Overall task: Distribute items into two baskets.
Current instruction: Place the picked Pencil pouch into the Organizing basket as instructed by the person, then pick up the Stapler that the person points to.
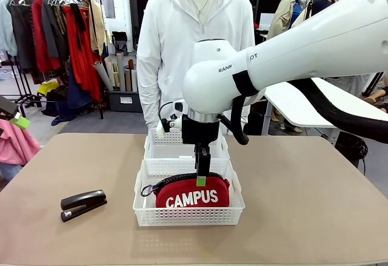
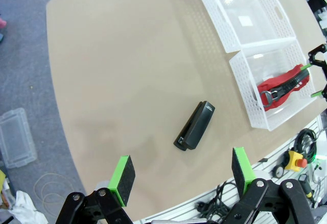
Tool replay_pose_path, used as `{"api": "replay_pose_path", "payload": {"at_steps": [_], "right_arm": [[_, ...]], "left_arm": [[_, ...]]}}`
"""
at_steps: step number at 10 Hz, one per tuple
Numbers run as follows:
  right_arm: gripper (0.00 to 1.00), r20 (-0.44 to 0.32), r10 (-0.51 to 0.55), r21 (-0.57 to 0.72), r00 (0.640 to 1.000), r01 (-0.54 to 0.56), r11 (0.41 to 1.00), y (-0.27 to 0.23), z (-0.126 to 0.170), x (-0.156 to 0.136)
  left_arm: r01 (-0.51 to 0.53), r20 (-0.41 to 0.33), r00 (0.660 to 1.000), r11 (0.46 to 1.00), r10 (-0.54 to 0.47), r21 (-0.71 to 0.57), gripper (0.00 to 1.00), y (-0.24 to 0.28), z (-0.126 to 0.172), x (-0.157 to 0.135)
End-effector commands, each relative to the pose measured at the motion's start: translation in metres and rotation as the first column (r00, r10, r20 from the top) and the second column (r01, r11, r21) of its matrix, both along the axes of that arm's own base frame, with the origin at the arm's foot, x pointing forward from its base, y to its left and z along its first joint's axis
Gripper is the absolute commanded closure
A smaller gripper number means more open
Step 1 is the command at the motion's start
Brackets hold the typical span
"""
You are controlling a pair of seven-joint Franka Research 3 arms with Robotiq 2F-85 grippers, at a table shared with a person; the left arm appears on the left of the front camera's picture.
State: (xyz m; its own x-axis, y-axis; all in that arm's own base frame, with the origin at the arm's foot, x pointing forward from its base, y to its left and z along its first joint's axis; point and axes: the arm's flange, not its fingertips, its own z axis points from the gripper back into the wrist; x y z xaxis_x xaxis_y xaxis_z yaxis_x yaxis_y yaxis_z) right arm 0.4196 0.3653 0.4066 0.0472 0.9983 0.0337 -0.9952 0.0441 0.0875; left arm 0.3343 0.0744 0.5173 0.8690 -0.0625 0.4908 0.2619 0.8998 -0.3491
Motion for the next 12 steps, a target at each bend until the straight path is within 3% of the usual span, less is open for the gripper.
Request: {"api": "replay_pose_path", "payload": {"at_steps": [1,10,12], "right_arm": [[0.16,0.006,0.008,-0.003,1.000,-0.008,1.000,0.000,0.001,0.000],[0.16,0.000,0.000,0.000,1.000,0.000,1.000,0.000,0.000,0.000],[0.12,-0.029,-0.139,0.123,0.990,0.141,0.982,-0.038,0.042,0.020]], "left_arm": [[0.003,0.003,1.000,1.000,-0.003,-0.010,0.02,0.000,0.000,0.000],[0.003,0.003,1.000,1.000,-0.003,-0.010,0.02,0.000,0.000,0.000],[0.003,0.003,1.000,1.000,-0.003,-0.010,0.02,0.000,0.000,0.000]]}}
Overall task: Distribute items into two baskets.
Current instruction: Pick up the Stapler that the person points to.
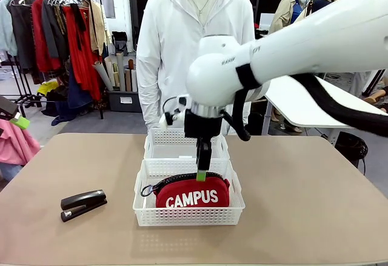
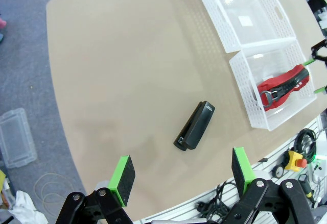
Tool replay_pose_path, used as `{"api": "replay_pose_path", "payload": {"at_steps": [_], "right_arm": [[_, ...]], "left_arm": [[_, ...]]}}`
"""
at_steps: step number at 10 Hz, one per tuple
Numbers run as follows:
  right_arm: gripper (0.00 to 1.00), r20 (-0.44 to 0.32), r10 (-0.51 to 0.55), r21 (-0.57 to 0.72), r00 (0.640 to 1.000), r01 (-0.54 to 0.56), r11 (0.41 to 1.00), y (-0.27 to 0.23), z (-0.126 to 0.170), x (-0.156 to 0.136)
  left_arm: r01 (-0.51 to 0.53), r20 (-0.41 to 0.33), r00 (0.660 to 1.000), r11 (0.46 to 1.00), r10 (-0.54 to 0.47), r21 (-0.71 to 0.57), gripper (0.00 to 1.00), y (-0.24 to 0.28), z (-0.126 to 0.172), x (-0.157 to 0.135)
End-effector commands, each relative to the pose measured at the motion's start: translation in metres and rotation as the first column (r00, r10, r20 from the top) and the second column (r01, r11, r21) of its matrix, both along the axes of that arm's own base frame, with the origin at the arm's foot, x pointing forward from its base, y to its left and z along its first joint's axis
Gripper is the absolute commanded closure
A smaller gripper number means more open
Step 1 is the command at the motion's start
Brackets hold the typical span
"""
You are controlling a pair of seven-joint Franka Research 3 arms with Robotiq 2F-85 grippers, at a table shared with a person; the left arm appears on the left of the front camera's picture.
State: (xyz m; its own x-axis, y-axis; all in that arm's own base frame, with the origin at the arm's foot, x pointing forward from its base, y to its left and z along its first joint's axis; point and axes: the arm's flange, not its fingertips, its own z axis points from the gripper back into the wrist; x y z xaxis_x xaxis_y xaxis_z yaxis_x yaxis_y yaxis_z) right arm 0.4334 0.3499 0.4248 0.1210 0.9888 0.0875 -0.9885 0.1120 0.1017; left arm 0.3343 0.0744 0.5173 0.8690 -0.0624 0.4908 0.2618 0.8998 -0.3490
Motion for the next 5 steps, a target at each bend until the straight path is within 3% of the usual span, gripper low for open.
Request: {"api": "replay_pose_path", "payload": {"at_steps": [1,3,5], "right_arm": [[0.00,-0.009,-0.156,0.119,0.988,0.156,0.981,-0.045,0.046,0.013],[0.00,0.002,-0.314,0.209,0.950,0.306,0.929,-0.095,0.079,0.020],[0.00,-0.026,-0.427,0.282,0.904,0.417,0.864,-0.155,0.110,0.006]], "left_arm": [[0.003,0.003,1.000,1.000,-0.003,-0.010,0.02,0.000,0.000,0.000],[0.003,0.003,1.000,1.000,-0.003,-0.010,0.02,0.000,0.000,0.000],[0.003,0.003,1.000,1.000,-0.003,-0.010,0.02,0.000,0.000,0.000]]}}
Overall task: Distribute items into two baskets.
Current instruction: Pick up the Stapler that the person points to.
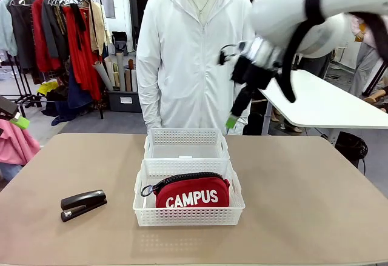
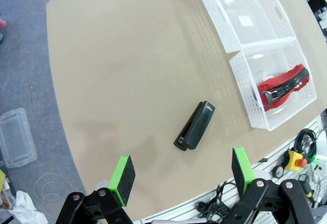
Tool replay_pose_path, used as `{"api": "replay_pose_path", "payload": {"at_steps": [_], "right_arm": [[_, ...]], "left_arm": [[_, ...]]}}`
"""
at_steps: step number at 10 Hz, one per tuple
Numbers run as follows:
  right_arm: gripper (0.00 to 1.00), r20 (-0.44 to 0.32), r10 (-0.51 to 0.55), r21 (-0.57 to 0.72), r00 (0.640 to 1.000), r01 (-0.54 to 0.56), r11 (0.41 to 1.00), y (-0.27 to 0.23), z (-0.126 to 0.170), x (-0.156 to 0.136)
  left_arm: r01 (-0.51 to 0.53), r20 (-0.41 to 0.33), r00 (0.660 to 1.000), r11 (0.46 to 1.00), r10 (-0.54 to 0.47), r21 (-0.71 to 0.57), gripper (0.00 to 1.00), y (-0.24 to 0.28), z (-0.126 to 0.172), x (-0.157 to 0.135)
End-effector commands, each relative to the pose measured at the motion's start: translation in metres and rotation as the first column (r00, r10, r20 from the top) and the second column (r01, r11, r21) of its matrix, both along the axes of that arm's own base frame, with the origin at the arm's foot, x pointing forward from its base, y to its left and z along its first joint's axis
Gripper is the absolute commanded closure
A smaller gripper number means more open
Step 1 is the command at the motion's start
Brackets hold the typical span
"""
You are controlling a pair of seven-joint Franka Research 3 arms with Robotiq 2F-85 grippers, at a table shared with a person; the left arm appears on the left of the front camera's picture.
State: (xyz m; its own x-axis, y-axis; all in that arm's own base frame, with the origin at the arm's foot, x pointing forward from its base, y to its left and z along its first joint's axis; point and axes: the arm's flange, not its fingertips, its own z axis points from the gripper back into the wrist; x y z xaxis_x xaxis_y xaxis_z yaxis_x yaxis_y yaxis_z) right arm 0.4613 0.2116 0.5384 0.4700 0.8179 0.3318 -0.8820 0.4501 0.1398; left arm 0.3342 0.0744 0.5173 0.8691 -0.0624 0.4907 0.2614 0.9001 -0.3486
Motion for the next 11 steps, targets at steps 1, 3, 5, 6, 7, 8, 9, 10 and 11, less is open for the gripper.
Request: {"api": "replay_pose_path", "payload": {"at_steps": [1,3,5,6,7,8,9,10,11], "right_arm": [[0.00,0.009,-0.101,0.050,0.995,0.100,0.994,-0.048,0.007,-0.028],[0.00,-0.031,-0.177,0.092,0.984,0.179,0.980,-0.108,0.013,-0.038],[0.00,-0.041,-0.245,0.125,0.969,0.248,0.961,-0.151,0.010,-0.055],[0.00,-0.063,-0.284,0.147,0.957,0.290,0.946,-0.175,0.003,-0.062],[0.00,-0.091,-0.329,0.183,0.940,0.340,0.922,-0.199,-0.006,-0.067],[0.00,-0.111,-0.355,0.250,0.928,0.372,0.894,-0.223,-0.014,-0.077],[0.00,-0.117,-0.377,0.292,0.919,0.394,0.871,-0.240,-0.019,-0.089],[0.00,-0.130,-0.388,0.315,0.913,0.409,0.857,-0.254,-0.024,-0.098],[0.00,-0.148,-0.394,0.337,0.907,0.421,0.842,-0.266,-0.027,-0.104]], "left_arm": [[0.004,0.003,1.000,1.000,-0.004,-0.011,0.02,0.000,0.000,0.000],[0.004,0.003,1.000,1.000,-0.004,-0.011,0.02,0.000,0.000,0.000],[0.004,0.003,1.000,1.000,-0.004,-0.011,0.02,0.000,0.000,0.000],[0.004,0.003,1.000,1.000,-0.004,-0.011,0.02,0.000,0.000,0.000],[0.004,0.003,1.000,1.000,-0.004,-0.011,0.02,0.000,0.000,0.000],[0.004,0.003,1.000,1.000,-0.004,-0.011,0.02,0.000,0.000,0.000],[0.004,0.003,1.000,1.000,-0.004,-0.011,0.02,0.000,0.000,0.000],[0.004,0.003,1.000,1.000,-0.004,-0.011,0.02,0.000,0.000,0.000],[0.004,0.003,1.000,1.000,-0.004,-0.011,0.02,0.000,0.000,0.000]]}}
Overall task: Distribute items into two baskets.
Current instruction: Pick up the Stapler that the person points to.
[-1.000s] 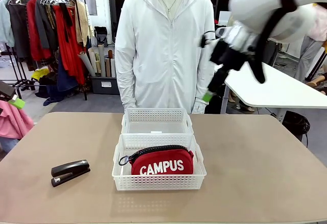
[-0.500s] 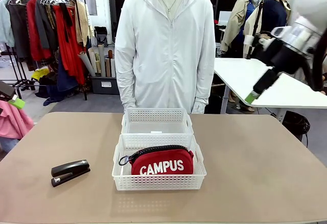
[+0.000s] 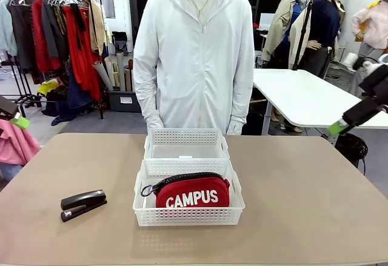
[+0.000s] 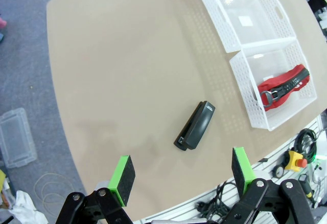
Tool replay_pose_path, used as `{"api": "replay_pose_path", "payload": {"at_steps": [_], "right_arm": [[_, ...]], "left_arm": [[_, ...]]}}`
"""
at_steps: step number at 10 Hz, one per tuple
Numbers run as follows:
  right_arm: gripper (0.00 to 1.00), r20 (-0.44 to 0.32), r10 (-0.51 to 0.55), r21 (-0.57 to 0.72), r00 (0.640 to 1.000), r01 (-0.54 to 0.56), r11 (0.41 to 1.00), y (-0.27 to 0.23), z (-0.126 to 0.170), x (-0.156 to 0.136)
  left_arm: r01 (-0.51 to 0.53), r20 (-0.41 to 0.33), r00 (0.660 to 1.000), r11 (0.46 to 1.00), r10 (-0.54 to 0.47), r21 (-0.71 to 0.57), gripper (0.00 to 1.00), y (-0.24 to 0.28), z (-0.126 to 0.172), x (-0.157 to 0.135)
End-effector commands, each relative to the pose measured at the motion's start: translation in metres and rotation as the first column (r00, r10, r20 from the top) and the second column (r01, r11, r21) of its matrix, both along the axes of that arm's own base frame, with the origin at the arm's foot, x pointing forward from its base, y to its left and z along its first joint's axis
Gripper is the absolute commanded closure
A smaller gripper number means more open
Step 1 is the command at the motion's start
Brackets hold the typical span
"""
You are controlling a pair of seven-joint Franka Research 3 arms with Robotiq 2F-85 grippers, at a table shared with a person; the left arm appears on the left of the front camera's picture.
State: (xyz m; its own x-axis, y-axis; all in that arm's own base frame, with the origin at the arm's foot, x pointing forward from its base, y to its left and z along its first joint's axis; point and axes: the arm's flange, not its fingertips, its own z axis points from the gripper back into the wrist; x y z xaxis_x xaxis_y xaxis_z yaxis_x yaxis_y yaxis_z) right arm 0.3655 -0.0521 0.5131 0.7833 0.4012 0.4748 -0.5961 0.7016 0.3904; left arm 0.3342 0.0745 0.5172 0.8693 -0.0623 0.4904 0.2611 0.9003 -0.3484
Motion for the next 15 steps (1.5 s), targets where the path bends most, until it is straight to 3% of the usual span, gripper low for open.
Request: {"api": "replay_pose_path", "payload": {"at_steps": [1,6,8,9,15], "right_arm": [[0.00,0.025,-0.005,0.071,1.000,0.003,0.997,-0.011,-0.003,-0.009],[0.00,-0.021,0.014,0.119,1.000,-0.011,0.993,-0.022,-0.012,0.009],[0.00,0.012,0.045,0.123,0.999,-0.046,0.991,-0.022,-0.011,0.006],[0.00,-0.030,0.002,0.092,1.000,0.001,0.996,-0.017,-0.017,0.004],[0.00,-0.030,0.002,0.092,1.000,0.001,0.996,-0.017,-0.017,0.004]], "left_arm": [[0.004,0.004,1.000,1.000,-0.004,-0.011,0.02,0.000,0.000,0.000],[0.004,0.004,1.000,1.000,-0.004,-0.011,0.02,0.000,0.000,0.000],[0.004,0.004,1.000,1.000,-0.004,-0.011,0.02,0.000,0.000,0.000],[0.004,0.004,1.000,1.000,-0.004,-0.011,0.02,0.000,0.000,0.000],[0.004,0.004,1.000,1.000,-0.004,-0.011,0.02,0.000,0.000,0.000]]}}
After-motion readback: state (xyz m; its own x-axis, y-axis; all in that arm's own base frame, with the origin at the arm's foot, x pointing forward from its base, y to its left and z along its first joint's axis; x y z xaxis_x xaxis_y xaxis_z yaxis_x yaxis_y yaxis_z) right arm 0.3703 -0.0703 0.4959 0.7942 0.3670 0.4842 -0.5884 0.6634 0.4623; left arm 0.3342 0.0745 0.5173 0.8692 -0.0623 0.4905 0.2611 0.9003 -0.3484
